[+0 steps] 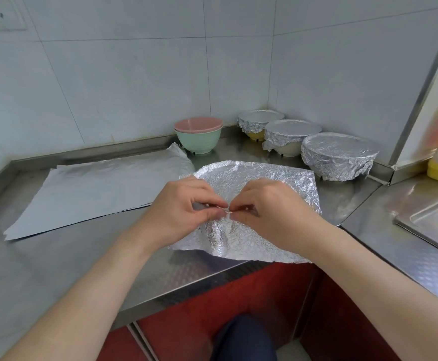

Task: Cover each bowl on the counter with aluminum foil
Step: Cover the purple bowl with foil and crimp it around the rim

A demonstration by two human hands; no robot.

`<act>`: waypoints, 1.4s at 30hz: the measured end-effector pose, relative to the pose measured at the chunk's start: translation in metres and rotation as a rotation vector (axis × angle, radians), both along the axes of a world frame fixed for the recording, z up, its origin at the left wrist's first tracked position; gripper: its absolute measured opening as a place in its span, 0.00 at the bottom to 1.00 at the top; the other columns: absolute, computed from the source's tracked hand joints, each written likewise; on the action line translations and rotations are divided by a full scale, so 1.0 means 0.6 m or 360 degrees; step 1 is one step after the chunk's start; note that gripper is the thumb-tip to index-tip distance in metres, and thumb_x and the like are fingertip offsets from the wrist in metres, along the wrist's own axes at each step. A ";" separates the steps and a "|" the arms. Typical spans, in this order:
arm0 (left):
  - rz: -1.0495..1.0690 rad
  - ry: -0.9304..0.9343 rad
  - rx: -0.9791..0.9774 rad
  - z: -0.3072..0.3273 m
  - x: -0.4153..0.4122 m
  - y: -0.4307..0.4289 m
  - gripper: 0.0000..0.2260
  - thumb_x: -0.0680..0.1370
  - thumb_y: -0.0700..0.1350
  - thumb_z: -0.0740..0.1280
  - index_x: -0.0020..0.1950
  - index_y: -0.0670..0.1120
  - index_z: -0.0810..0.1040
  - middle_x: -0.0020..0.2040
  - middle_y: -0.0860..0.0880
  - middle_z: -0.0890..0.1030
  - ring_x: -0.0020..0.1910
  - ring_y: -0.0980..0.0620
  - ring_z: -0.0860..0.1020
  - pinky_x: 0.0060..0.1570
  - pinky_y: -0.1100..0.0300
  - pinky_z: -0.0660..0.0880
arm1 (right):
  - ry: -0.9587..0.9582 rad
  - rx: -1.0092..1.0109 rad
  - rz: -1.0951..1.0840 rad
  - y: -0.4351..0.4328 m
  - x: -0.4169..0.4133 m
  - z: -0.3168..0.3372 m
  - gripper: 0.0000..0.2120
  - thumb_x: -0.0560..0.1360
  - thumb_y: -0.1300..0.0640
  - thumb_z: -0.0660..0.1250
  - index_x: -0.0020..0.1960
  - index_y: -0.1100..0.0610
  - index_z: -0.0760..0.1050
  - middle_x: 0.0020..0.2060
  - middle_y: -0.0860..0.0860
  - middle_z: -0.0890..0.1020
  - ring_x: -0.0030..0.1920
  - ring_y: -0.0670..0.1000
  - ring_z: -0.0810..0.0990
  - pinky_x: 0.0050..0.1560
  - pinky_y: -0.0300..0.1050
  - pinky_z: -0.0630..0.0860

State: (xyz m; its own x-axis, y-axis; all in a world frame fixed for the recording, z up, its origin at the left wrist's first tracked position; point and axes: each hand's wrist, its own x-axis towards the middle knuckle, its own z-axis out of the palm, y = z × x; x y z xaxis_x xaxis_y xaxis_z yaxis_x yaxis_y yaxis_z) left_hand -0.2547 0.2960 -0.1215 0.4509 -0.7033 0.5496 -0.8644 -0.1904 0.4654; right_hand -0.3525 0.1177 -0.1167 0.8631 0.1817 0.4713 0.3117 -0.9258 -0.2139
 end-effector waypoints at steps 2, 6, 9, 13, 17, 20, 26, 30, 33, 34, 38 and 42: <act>-0.0010 -0.0120 0.0009 -0.006 0.001 0.001 0.05 0.70 0.45 0.76 0.46 0.49 0.86 0.40 0.55 0.81 0.41 0.58 0.76 0.42 0.69 0.69 | -0.0087 -0.0134 0.0003 0.001 0.002 -0.004 0.05 0.74 0.54 0.72 0.46 0.54 0.83 0.39 0.51 0.81 0.43 0.55 0.78 0.44 0.51 0.75; 0.0001 -0.0359 0.0000 -0.017 0.006 0.001 0.05 0.71 0.44 0.73 0.46 0.48 0.86 0.40 0.54 0.81 0.41 0.57 0.76 0.43 0.62 0.73 | -0.0288 -0.0388 -0.0087 0.008 0.007 -0.020 0.07 0.68 0.57 0.77 0.40 0.56 0.80 0.34 0.52 0.79 0.36 0.56 0.77 0.36 0.50 0.75; 0.0016 -0.0512 0.0009 -0.023 0.007 -0.006 0.04 0.73 0.43 0.71 0.44 0.44 0.84 0.40 0.53 0.81 0.40 0.54 0.75 0.43 0.59 0.73 | -0.0409 -0.0487 -0.0190 0.015 0.008 -0.032 0.08 0.65 0.63 0.76 0.38 0.57 0.77 0.33 0.52 0.76 0.35 0.55 0.75 0.37 0.48 0.71; 0.0010 -0.0548 -0.0020 -0.029 0.008 -0.006 0.06 0.75 0.41 0.66 0.44 0.43 0.82 0.41 0.53 0.79 0.42 0.56 0.72 0.44 0.59 0.72 | -0.0490 -0.0414 -0.0262 0.031 0.010 -0.041 0.08 0.65 0.64 0.75 0.37 0.57 0.76 0.32 0.52 0.76 0.34 0.55 0.75 0.36 0.47 0.70; 0.0029 -0.0432 -0.0013 -0.030 0.012 0.010 0.04 0.72 0.40 0.71 0.44 0.44 0.85 0.42 0.54 0.81 0.42 0.55 0.75 0.44 0.60 0.74 | -0.0204 -0.0199 -0.0172 0.038 -0.002 -0.022 0.05 0.72 0.54 0.71 0.41 0.54 0.81 0.34 0.50 0.78 0.37 0.53 0.77 0.37 0.47 0.73; 0.0071 -0.0345 -0.0022 -0.017 0.016 0.022 0.04 0.70 0.43 0.72 0.43 0.46 0.86 0.41 0.54 0.81 0.42 0.55 0.77 0.44 0.61 0.73 | 0.0083 0.0126 -0.0075 0.015 -0.004 0.012 0.11 0.79 0.52 0.64 0.46 0.56 0.82 0.39 0.50 0.80 0.42 0.51 0.77 0.45 0.49 0.74; 0.0121 -0.0108 -0.0024 0.001 0.020 0.034 0.05 0.69 0.45 0.77 0.44 0.52 0.86 0.43 0.56 0.82 0.47 0.56 0.78 0.49 0.64 0.73 | 0.0327 0.0280 -0.0004 -0.009 -0.003 0.030 0.06 0.76 0.52 0.70 0.48 0.52 0.85 0.42 0.45 0.83 0.42 0.44 0.77 0.44 0.37 0.72; 0.0108 -0.0021 -0.0049 -0.002 -0.001 0.013 0.07 0.69 0.54 0.75 0.43 0.52 0.87 0.41 0.58 0.82 0.46 0.55 0.78 0.47 0.65 0.72 | 0.0331 0.0308 0.0022 -0.009 0.001 0.027 0.05 0.74 0.51 0.71 0.47 0.49 0.85 0.43 0.45 0.82 0.43 0.44 0.78 0.46 0.39 0.72; 0.0037 -0.0040 -0.0056 -0.011 -0.009 -0.001 0.07 0.69 0.54 0.74 0.43 0.54 0.86 0.40 0.58 0.81 0.43 0.56 0.77 0.44 0.65 0.72 | 0.0298 0.0263 0.0040 -0.009 0.004 0.026 0.04 0.73 0.50 0.73 0.47 0.47 0.85 0.43 0.44 0.81 0.43 0.44 0.77 0.45 0.38 0.72; 0.0039 -0.0021 -0.0082 -0.013 -0.009 -0.002 0.07 0.68 0.53 0.74 0.43 0.54 0.86 0.40 0.58 0.81 0.43 0.56 0.76 0.43 0.65 0.72 | 0.0286 0.0238 0.0052 -0.010 0.004 0.026 0.04 0.73 0.50 0.73 0.47 0.47 0.85 0.42 0.44 0.81 0.43 0.44 0.77 0.45 0.38 0.72; 0.0011 -0.0201 -0.0094 -0.019 -0.006 -0.002 0.07 0.71 0.52 0.74 0.44 0.50 0.86 0.39 0.56 0.80 0.41 0.58 0.75 0.43 0.65 0.72 | 0.0151 0.0036 0.0082 -0.010 0.004 0.020 0.05 0.73 0.51 0.72 0.48 0.50 0.84 0.41 0.48 0.80 0.43 0.47 0.76 0.46 0.44 0.72; 0.0090 -0.0568 -0.0107 -0.037 -0.002 -0.008 0.09 0.76 0.47 0.68 0.45 0.44 0.85 0.41 0.52 0.80 0.41 0.54 0.75 0.43 0.64 0.72 | -0.0122 -0.0322 0.0023 0.004 0.010 -0.006 0.03 0.73 0.56 0.72 0.44 0.56 0.81 0.37 0.51 0.78 0.40 0.55 0.77 0.39 0.50 0.75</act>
